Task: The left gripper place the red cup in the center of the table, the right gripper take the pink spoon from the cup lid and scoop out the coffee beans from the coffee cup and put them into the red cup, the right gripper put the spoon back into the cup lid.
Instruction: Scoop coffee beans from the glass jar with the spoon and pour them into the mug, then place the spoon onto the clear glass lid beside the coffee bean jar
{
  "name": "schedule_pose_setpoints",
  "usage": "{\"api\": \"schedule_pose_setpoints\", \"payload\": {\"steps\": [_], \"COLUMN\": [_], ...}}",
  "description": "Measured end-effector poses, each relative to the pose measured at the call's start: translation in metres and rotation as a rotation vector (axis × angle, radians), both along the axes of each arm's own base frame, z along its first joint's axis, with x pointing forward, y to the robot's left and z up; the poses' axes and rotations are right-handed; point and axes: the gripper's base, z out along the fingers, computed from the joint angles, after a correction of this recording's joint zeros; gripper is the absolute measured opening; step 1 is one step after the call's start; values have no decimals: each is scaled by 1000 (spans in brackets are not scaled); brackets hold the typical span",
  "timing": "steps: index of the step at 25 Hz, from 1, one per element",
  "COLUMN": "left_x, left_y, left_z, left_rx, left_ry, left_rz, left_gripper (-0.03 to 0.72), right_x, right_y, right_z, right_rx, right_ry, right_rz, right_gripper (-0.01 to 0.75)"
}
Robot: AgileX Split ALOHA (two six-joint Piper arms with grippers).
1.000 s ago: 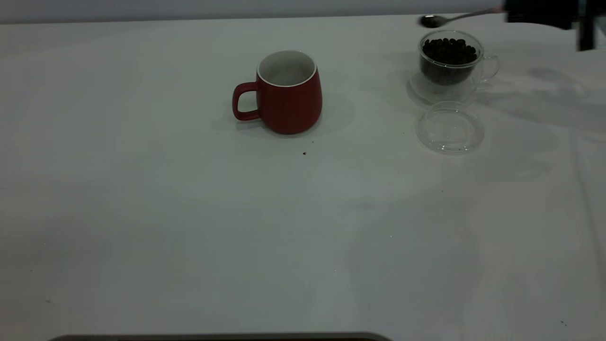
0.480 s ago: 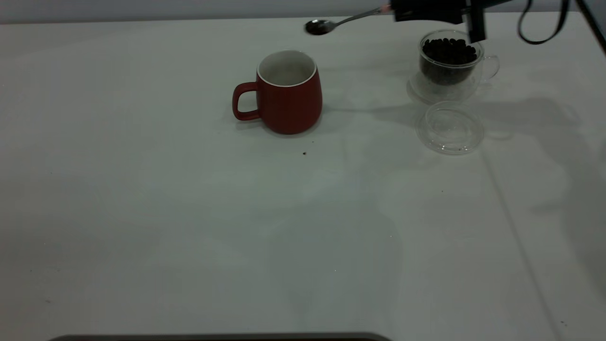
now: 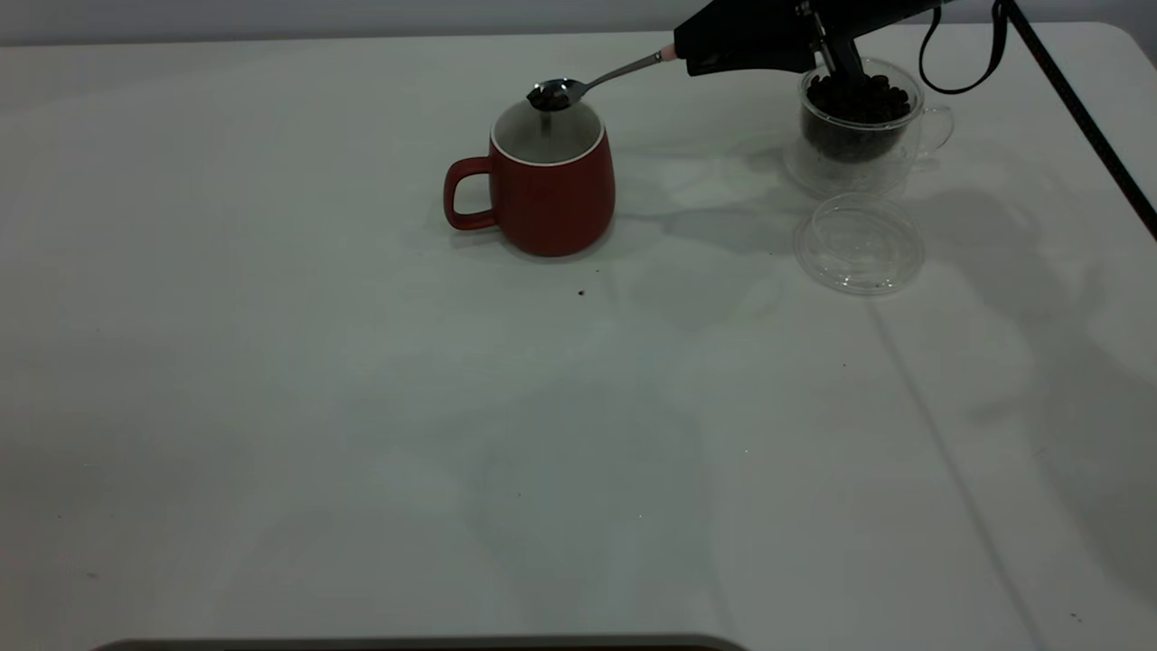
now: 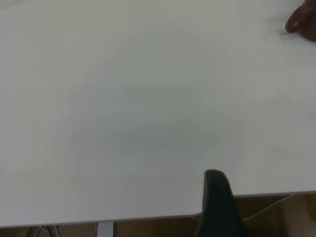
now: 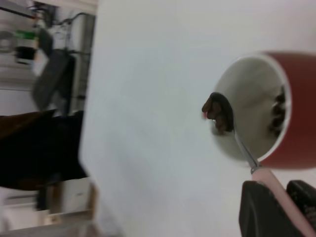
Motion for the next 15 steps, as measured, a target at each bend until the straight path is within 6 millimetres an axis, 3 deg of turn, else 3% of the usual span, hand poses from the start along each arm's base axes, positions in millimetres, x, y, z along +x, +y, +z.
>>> {"api": "schedule_pose_setpoints", "payload": {"steps": [8,15], "left_x": [0,0], "left_y": [0,0], "left_z": [0,0], "left_rx": [0,0], "left_ry": [0,0], "left_rz": [0,0], "left_gripper": [538,538], "right_x": [2,4], "right_y": [9,14], "right_z": [3,48], "right_rx": [-121,-203], "right_ry": [-298,-537], "right_rz": [141,226], "right_gripper": [92,92]}}
